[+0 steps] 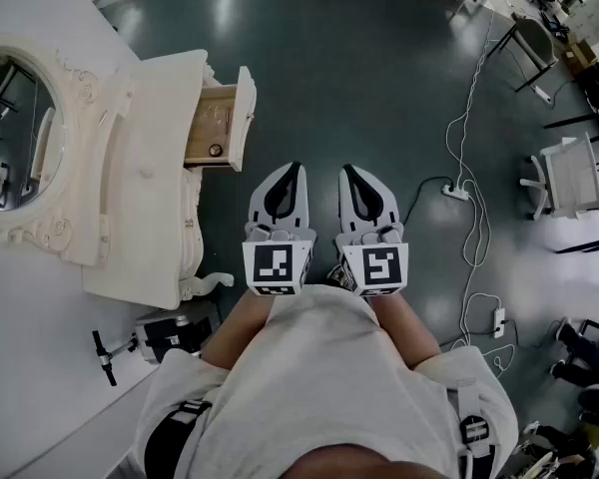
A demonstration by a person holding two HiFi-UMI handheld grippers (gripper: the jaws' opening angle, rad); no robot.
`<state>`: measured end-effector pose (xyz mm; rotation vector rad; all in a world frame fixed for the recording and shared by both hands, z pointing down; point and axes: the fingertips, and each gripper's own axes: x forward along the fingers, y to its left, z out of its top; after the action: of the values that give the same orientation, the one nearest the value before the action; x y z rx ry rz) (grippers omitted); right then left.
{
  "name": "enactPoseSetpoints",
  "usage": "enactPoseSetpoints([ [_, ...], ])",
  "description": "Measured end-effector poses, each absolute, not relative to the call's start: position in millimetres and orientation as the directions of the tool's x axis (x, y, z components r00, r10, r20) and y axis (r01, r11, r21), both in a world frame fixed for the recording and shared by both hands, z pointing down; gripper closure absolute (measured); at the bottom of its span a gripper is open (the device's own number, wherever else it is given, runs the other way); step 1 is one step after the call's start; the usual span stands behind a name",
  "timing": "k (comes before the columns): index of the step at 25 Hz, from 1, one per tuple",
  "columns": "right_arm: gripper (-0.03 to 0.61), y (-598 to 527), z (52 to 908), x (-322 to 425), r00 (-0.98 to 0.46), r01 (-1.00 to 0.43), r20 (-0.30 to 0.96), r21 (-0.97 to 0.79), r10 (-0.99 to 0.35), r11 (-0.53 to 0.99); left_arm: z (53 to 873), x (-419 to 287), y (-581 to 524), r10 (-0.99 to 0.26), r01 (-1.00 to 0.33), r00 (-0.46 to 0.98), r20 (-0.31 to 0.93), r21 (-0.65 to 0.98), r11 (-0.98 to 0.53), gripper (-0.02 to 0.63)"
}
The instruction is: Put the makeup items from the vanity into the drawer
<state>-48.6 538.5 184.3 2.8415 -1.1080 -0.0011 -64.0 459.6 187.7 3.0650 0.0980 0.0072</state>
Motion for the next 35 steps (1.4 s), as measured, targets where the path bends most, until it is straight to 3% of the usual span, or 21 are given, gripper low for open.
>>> enactPoseSetpoints([
  [9,0.565,532,186,-51,0.729,-0.684,0.037,0.079,-0.684,-0.725,193,-68,458,0.06,0.059,0.998,0.008,0.073,-0.996,0.608],
  [15,0.565,496,190,-66,0.651,-0.759,0.025,0.038,-0.758,-0.65,197,-80,432,0.022,0.021,1.0,0.016,0.073,-0.997,0.608],
  [35,0.565,300,217,-126,0.356,-0.934,0.075,0.035,-0.931,-0.355,221,-160,252,-0.268,-0.271,0.962,0.057,0.049,-0.961,0.608],
])
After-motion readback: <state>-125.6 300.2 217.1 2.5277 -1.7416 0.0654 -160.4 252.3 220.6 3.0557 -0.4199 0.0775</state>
